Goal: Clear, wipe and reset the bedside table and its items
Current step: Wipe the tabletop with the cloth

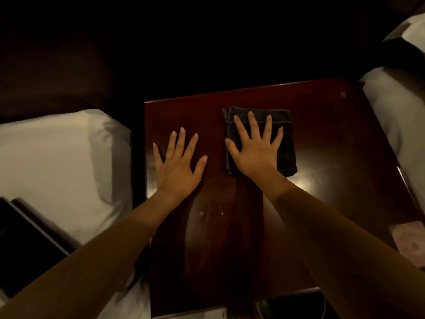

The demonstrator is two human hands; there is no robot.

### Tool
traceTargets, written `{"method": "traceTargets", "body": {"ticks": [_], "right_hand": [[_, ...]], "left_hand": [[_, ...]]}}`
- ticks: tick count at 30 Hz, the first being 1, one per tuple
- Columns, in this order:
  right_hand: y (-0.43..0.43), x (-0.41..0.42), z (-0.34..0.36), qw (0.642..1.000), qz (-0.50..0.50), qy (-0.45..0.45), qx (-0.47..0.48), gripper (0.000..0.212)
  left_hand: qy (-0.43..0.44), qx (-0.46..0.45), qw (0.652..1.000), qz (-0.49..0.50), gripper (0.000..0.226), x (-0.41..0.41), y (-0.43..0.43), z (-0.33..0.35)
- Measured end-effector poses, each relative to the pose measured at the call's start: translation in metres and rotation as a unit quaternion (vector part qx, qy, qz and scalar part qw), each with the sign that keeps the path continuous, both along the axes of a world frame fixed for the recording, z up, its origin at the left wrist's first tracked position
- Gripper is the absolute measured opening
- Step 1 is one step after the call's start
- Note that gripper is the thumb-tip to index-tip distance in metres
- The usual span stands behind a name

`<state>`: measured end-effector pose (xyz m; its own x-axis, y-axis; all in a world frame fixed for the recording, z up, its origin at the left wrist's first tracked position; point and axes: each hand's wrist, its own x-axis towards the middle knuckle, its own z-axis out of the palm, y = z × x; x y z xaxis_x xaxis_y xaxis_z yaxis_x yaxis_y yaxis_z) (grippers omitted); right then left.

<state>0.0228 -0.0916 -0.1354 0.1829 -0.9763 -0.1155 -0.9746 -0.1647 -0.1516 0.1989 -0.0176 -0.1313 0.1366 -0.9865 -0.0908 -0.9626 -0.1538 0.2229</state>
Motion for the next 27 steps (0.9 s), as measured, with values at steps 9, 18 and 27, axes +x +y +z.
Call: {"method": "traceTargets", "body": {"ticks": [9, 18, 27], "right_hand": [[-0.046, 0.016, 0.001, 1.0, 0.023, 0.008, -0.006, 0.064], [-0.067, 0.01, 0.009, 0.998, 0.062, -0.006, 0.016, 0.068], [-0.043, -0.04, 0.006, 0.996, 0.091, 0.0, -0.006, 0.063]], "left_hand": [[-0.021, -0.017, 1.0, -0.006, 0.063, 0.001, 0.003, -0.004], [-0.021, -0.025, 0.999, -0.011, 0.062, 0.002, 0.003, -0.007], [-0.032, -0.026, 0.999, -0.013, 0.063, 0.001, 0.005, -0.007]]}}
